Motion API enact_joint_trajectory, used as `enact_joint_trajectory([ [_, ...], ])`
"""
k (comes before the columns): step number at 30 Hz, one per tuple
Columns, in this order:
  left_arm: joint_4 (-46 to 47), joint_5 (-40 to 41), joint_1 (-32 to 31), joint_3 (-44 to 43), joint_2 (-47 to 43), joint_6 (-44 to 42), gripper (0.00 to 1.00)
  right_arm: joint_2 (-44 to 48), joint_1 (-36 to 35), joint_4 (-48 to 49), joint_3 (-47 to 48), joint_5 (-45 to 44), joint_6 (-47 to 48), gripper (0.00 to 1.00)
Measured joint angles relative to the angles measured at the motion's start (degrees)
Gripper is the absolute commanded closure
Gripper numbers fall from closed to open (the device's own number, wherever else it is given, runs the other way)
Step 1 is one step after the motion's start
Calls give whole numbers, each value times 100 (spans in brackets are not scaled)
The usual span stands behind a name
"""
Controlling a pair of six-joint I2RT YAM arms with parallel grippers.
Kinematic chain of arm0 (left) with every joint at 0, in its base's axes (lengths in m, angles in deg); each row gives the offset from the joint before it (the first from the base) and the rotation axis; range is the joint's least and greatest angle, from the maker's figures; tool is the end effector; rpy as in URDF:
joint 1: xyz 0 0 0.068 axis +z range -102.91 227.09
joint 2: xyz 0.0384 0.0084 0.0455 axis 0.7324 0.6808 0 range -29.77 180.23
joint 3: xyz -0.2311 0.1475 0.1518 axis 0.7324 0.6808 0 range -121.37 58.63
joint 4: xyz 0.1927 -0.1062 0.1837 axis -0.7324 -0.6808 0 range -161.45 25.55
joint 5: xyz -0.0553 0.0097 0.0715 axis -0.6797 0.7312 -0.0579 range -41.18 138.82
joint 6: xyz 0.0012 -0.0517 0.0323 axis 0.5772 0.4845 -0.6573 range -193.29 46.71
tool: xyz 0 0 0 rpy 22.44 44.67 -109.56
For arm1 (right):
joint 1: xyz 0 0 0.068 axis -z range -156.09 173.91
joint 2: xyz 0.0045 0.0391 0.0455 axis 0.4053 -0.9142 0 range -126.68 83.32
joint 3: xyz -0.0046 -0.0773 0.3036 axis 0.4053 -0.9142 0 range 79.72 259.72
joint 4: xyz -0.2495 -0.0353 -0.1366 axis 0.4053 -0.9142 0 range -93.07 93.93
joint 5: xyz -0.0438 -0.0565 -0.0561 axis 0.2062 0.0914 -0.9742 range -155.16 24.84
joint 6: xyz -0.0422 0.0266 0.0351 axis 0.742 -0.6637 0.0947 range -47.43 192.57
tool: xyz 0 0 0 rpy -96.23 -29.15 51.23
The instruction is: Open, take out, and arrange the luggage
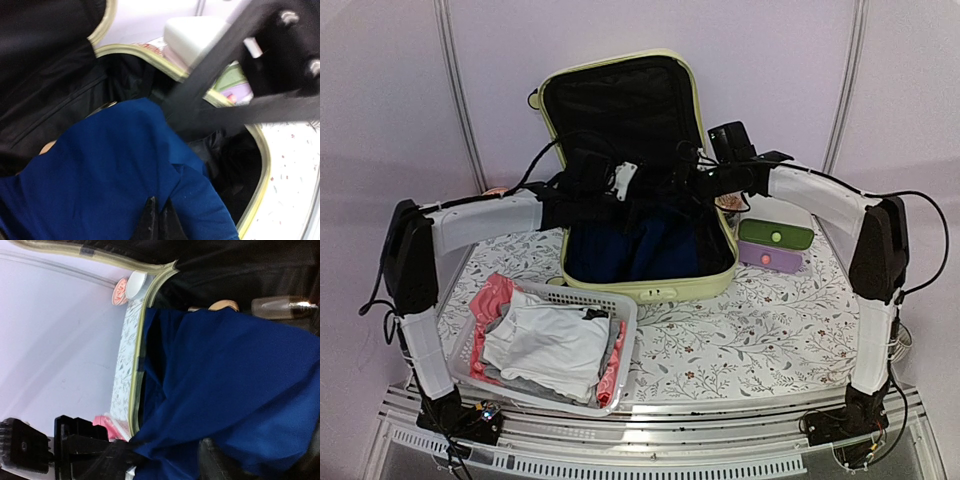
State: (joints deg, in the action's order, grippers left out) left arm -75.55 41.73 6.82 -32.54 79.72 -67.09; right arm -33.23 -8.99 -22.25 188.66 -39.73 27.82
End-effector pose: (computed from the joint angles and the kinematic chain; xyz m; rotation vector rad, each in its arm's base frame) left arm 0.3798 -0.3293 0.3148 0.7006 2.0224 -0.6148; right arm 0.4340 0.3042 0.3463 -0.0392 2.3762 1.2048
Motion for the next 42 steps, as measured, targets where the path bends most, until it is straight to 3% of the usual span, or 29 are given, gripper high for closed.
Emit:
enact_joint_trajectory([
  [4, 140, -50, 256, 542, -450, 70, 100, 179, -11, -319, -35, -647, 269, 0],
  [12, 350, -138, 511, 1126, -1130, 109, 100, 114, -9, -619, -446, -1040, 490, 1],
  [18, 487, -160, 516, 1338, -1143, 157, 100, 0, -9, -417, -828, -1228, 579, 16],
  [26, 570, -315, 520, 1366, -1143, 227, 100, -66, -9, -782, -920, -1762, 857, 19],
  [37, 581, -321, 568, 1366, -1145, 240, 100, -708, -11, -1189, -925, -2065, 903, 36],
  [39, 581, -321, 577, 1368, -1145, 240, 100, -863, -11, -1211, -887, -2070, 907, 47],
  [42, 579, -337, 581, 1366, -1145, 245, 100, -975, -11, -1156, -693, -1934, 909, 80],
])
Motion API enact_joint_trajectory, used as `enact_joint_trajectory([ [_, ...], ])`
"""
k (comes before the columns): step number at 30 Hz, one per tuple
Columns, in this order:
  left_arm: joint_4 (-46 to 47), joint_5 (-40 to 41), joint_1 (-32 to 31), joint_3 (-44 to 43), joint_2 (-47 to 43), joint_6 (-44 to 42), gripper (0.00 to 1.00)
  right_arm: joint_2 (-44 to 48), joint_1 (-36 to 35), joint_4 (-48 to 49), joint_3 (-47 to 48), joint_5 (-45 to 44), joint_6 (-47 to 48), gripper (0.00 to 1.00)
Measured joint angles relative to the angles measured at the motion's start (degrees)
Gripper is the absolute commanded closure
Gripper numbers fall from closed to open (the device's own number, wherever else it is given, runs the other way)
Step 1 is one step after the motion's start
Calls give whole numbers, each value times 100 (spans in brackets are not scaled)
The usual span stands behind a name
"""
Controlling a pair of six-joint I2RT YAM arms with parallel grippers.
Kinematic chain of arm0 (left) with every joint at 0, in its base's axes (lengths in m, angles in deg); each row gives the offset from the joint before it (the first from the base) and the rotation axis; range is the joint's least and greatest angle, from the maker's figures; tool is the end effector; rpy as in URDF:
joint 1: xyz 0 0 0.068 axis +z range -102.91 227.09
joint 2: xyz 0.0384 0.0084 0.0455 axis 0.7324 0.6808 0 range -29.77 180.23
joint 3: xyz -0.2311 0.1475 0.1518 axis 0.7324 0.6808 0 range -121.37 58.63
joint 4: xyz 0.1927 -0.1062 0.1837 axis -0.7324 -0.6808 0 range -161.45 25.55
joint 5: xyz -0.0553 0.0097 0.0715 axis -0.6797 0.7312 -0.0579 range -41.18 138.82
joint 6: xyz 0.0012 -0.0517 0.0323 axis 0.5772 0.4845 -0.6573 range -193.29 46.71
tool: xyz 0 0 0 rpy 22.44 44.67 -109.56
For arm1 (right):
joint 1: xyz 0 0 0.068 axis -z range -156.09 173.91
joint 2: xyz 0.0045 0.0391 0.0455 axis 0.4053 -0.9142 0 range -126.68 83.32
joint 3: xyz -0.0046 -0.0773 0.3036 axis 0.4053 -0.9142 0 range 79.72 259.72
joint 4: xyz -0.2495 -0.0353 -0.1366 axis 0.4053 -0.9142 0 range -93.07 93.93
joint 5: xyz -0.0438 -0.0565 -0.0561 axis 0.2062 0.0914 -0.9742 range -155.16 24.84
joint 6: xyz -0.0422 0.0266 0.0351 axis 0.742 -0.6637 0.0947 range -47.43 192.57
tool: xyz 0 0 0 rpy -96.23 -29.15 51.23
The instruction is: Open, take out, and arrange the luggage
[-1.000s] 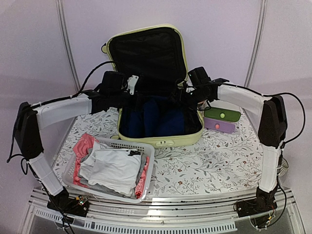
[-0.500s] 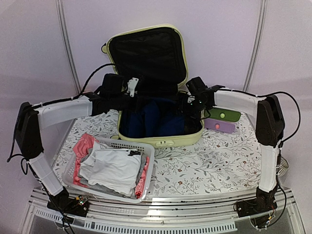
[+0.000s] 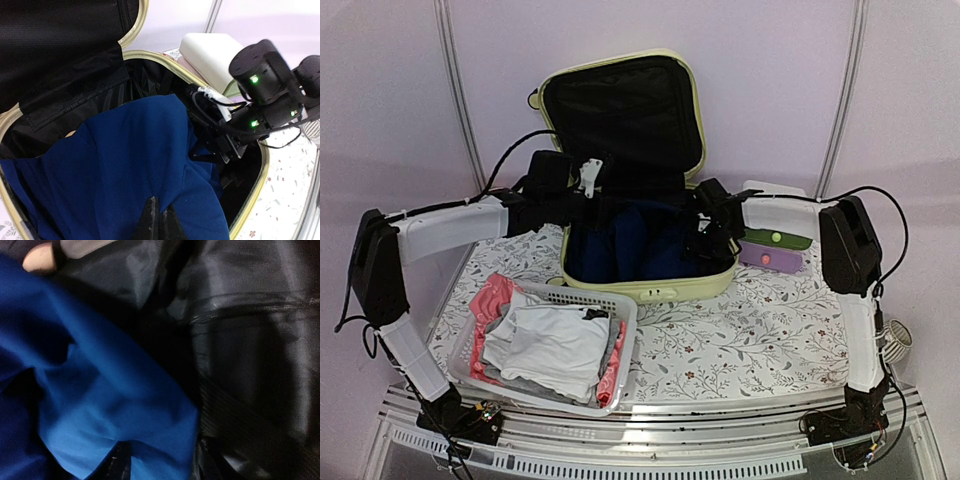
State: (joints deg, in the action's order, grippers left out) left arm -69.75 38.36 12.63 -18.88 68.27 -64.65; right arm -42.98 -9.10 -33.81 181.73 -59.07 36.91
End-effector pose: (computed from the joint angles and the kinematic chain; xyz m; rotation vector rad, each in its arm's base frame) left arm 0.3623 -0.2588 0.3254 0.5792 1.9943 -0.6541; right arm 0.4411 0.2924 0.1973 0.0272 2.7529 0.5077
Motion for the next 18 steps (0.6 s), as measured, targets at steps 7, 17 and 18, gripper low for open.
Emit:
enact_joint_trajectory([
  [7, 7, -345, 2, 2, 2, 149, 100, 81, 9, 313, -251, 660, -28, 97],
  [17, 540, -1069, -168, 107, 293, 498, 100, 1283, -11, 1193, -463, 2002, -293, 96],
  [18, 577, -1137, -199, 107, 339, 522, 95, 1290, -11, 1283, -463, 2120, -345, 96],
])
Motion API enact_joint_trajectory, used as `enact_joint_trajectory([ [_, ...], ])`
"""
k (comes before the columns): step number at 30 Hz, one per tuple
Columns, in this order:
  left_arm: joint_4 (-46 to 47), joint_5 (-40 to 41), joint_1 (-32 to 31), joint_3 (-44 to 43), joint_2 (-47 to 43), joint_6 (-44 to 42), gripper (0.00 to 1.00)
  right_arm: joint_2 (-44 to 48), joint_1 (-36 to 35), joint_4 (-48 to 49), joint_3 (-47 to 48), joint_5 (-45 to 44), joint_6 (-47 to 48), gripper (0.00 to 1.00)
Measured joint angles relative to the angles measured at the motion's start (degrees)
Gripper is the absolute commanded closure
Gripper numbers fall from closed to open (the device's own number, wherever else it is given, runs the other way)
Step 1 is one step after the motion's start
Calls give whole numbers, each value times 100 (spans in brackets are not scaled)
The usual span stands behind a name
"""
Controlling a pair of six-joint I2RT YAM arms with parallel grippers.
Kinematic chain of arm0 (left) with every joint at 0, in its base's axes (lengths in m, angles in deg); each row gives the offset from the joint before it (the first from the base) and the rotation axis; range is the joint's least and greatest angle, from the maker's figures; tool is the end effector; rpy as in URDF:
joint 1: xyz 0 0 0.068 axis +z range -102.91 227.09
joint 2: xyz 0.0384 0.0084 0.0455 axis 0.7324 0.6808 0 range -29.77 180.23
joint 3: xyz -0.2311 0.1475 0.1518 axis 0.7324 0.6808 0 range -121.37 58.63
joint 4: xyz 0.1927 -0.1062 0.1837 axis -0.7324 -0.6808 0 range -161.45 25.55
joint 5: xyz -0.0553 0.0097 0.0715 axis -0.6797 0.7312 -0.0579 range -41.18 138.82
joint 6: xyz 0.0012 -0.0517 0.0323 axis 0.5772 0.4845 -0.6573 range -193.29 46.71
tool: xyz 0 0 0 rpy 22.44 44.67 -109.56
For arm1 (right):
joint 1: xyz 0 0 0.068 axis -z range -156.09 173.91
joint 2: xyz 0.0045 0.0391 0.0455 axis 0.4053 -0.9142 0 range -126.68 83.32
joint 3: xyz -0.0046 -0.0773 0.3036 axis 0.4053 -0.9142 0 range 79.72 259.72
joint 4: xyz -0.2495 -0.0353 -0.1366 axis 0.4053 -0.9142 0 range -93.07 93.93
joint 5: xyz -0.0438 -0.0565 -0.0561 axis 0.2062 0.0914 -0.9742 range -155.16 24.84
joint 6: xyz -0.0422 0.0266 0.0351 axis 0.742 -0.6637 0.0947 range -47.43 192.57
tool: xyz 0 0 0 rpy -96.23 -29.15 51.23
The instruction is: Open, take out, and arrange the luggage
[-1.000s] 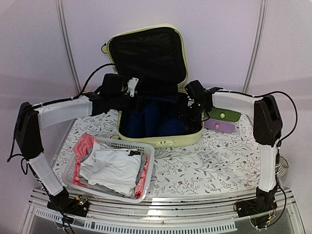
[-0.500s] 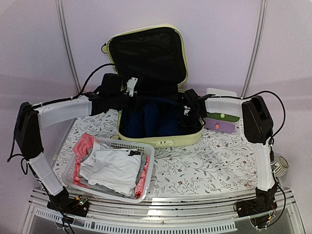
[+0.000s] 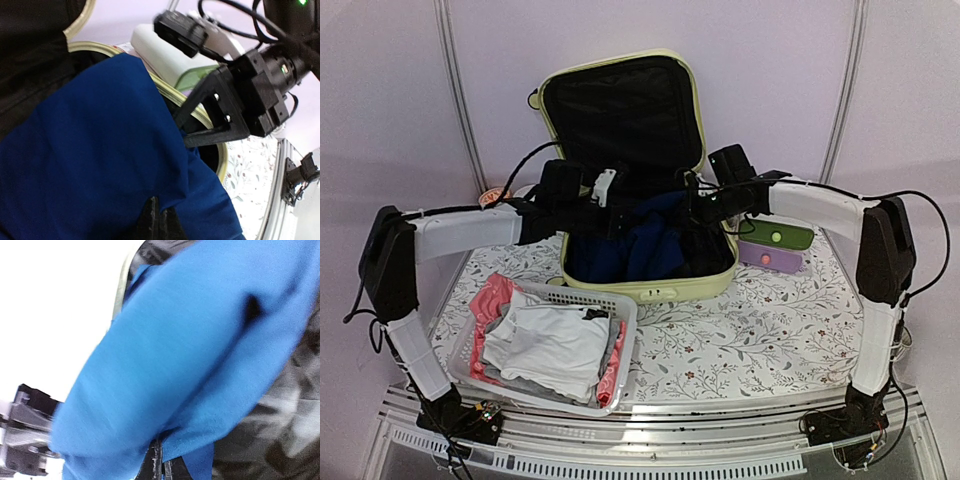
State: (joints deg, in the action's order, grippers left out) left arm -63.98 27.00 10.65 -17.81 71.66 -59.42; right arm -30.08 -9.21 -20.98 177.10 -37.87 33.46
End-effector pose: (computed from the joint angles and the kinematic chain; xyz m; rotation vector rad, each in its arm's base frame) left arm 0.3584 -0.2858 0.3046 0.6588 1.9862 -0.9301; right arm 0.4120 0.2938 0.3016 -0.1444 2.4827 1.1498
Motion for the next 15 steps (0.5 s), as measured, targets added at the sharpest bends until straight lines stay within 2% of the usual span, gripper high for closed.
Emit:
enact_joint_trajectory([
  [4, 76, -190, -63, 0, 105, 116, 83, -4, 13, 330, -111, 365, -256, 95],
  [7, 155, -317, -74, 0, 118, 166, 79, -4, 13, 612, -214, 527, -468, 86],
  [9, 203, -361, -90, 2, 142, 190, 81, -2, 13, 811, -299, 632, -608, 78],
  [13, 299, -380, -107, 68, 192, 260, 93, 13, 15, 1296, -623, 785, -846, 61],
  [15, 339, -367, -105, 109, 210, 334, 100, 66, 15, 1641, -920, 863, -975, 47],
])
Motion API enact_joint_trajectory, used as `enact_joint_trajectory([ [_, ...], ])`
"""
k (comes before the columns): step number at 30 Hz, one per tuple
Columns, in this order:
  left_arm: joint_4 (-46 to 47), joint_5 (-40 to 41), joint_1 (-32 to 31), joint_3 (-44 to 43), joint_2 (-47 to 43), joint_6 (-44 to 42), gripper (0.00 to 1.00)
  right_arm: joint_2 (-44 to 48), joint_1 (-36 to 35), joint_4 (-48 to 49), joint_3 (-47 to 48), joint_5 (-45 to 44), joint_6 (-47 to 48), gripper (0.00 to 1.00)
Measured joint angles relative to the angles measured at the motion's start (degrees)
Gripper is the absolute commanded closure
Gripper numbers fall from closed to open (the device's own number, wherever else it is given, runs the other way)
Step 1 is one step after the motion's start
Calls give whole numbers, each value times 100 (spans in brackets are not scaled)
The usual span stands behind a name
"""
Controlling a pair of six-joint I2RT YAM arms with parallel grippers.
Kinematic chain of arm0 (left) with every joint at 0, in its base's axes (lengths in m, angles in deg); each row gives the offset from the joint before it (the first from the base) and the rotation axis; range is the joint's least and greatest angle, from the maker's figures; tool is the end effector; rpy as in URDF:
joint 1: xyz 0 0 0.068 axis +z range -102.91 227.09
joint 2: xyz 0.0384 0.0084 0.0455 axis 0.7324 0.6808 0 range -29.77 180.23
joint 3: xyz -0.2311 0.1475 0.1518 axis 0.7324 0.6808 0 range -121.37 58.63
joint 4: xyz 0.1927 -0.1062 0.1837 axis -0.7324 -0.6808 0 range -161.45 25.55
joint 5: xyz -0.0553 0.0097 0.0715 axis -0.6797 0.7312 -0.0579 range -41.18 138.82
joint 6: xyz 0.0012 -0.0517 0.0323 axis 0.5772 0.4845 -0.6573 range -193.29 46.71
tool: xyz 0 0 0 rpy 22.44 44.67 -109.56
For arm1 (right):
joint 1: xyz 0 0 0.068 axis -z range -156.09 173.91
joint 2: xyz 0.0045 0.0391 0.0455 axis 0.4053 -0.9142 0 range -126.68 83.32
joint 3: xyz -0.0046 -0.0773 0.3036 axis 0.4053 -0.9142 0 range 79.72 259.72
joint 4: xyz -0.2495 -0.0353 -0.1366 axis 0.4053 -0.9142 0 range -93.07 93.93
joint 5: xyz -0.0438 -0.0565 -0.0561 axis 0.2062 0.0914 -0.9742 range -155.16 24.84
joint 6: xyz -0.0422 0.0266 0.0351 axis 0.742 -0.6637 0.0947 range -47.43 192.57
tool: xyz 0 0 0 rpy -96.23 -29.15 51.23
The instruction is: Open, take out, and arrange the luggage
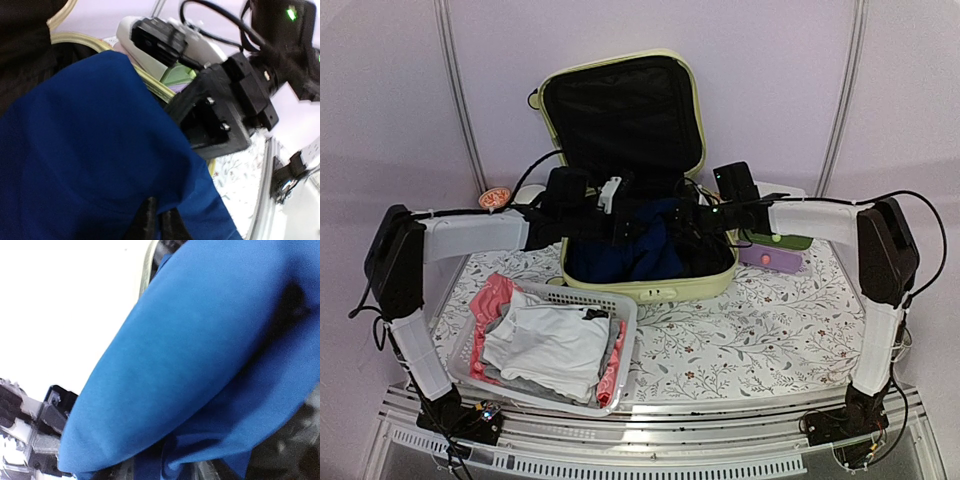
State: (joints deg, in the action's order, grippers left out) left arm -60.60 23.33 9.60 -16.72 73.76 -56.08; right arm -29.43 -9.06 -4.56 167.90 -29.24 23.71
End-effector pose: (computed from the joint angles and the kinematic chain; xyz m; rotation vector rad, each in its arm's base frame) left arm 0.3564 -0.2982 0.2880 0.6677 2.0018 -1.0387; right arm 0.4075 0.2964 0.2764 -0.0855 2.4173 1.4297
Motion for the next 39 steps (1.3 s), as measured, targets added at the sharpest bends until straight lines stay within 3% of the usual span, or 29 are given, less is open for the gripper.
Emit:
enact_joint_trajectory([
  [5, 103, -96, 44, 74, 24, 205, 100, 63, 15, 682, -509, 214, -306, 28],
  [11, 678, -393, 289, 479, 24, 660, 100, 83, -2, 1213, -660, 315, -420, 21],
  [18, 1211, -817, 527, 866, 22, 1209, 100, 105, -68, 1963, -778, 540, -614, 2],
  [22, 1150, -876, 487, 772, 59, 1209, 100, 72, -107, 1836, -599, 555, -664, 2],
  [25, 1119, -879, 422, 671, 118, 1161, 100, -48, -146, 1432, -208, 474, -555, 27],
  [27, 1078, -881, 376, 614, 140, 1121, 100, -79, -164, 1259, -122, 391, -516, 51],
  [30, 1025, -887, 299, 564, 153, 1010, 85, -103, -168, 1005, -125, 227, -520, 89],
  [31, 1014, -892, 280, 564, 153, 946, 80, -111, -166, 922, -125, 188, -529, 96],
  [35, 852, -822, 188, 570, 81, 684, 46, -129, -168, 667, -74, 52, -540, 98],
  [39, 306, -299, -2, 621, -505, 289, 29, -136, -175, 535, 109, -7, -566, 98],
])
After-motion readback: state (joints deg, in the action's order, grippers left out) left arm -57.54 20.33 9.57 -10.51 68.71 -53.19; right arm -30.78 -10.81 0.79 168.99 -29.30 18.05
